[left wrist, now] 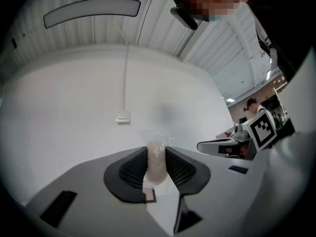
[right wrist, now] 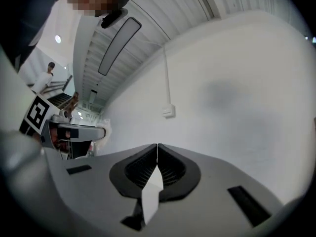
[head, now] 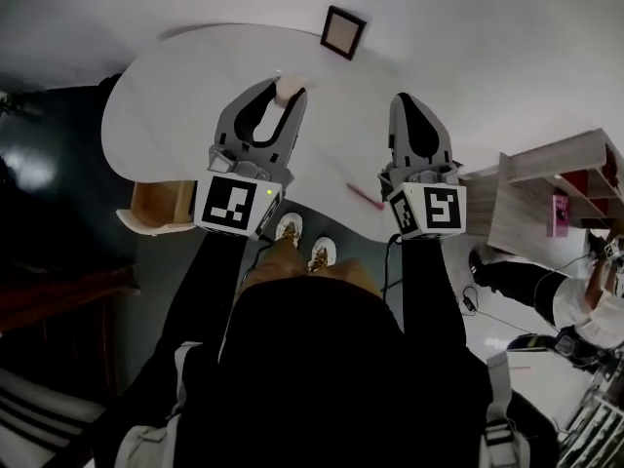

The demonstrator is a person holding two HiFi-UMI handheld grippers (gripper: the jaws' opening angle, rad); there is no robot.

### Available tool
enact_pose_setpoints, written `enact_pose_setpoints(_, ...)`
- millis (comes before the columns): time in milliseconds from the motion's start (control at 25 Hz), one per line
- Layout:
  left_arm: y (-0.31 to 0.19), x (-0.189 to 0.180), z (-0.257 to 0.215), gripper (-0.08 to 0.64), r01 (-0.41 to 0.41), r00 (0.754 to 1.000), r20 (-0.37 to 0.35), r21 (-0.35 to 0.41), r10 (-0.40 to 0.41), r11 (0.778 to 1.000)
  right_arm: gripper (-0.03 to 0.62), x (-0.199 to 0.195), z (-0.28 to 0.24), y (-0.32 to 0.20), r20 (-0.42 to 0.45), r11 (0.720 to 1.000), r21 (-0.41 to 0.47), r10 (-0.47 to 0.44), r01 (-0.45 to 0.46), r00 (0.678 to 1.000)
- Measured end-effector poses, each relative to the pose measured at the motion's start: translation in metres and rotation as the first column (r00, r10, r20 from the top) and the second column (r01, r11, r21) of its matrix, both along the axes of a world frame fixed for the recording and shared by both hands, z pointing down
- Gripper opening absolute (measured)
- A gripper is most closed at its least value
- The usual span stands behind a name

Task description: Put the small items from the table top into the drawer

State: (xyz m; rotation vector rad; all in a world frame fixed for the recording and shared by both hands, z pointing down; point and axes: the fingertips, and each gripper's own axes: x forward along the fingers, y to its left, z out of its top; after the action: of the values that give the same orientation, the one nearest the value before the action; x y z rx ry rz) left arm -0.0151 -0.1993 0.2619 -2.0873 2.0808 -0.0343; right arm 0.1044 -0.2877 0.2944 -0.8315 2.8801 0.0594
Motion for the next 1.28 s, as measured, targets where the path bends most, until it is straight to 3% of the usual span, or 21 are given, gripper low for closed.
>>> enact_pose_setpoints(160,0.045,-0.048,0.003,0.118,0.182,0.983,0.012,-0.023,-0.182,0.983,0.028,-0.066,0.002,0.023,0.006,0.985,0.0,-0.173,0.173,0.985)
enact_pose_setpoints(360,0.119,-0.109,0.006,0.12,0.398,0.917,0.021,-0.054,-0.398,0.916,0.028,-0.157,0.0,0.079,0.008,0.921,0.022,-0.39,0.39,0.921)
enact_pose_setpoints(600,0.211,-0.171,0.006,0.121,0.578,0.816,0.018,-0.057,-0.578,0.814,0.028,-0.248,-0.003,0.168,0.01,0.808,0.034,-0.589,0.589,0.808)
enact_pose_setpoints(840,0.285,-0.232,0.012,0.124,0.698,0.716,0.027,-0.049,-0.698,0.714,0.028,-0.328,-0.025,0.245,0.041,0.691,0.073,-0.723,0.72,0.69)
enact_pose_setpoints(1000,0.311,-0.266,0.02,0.126,0.726,0.688,0.02,-0.049,-0.726,0.686,0.028,-0.373,-0.022,0.277,0.03,0.645,0.075,-0.764,0.761,0.645)
enact_pose_setpoints(1160,0.328,-0.303,0.048,0.126,0.744,0.667,0.018,-0.062,-0.745,0.665,0.028,-0.414,0.007,0.298,0.042,0.624,0.08,-0.782,0.778,0.622)
enact_pose_setpoints(1280,0.338,-0.32,0.054,0.126,0.741,0.67,0.016,-0.072,-0.742,0.668,0.028,-0.43,0.01,0.308,0.039,0.625,0.073,-0.781,0.777,0.624)
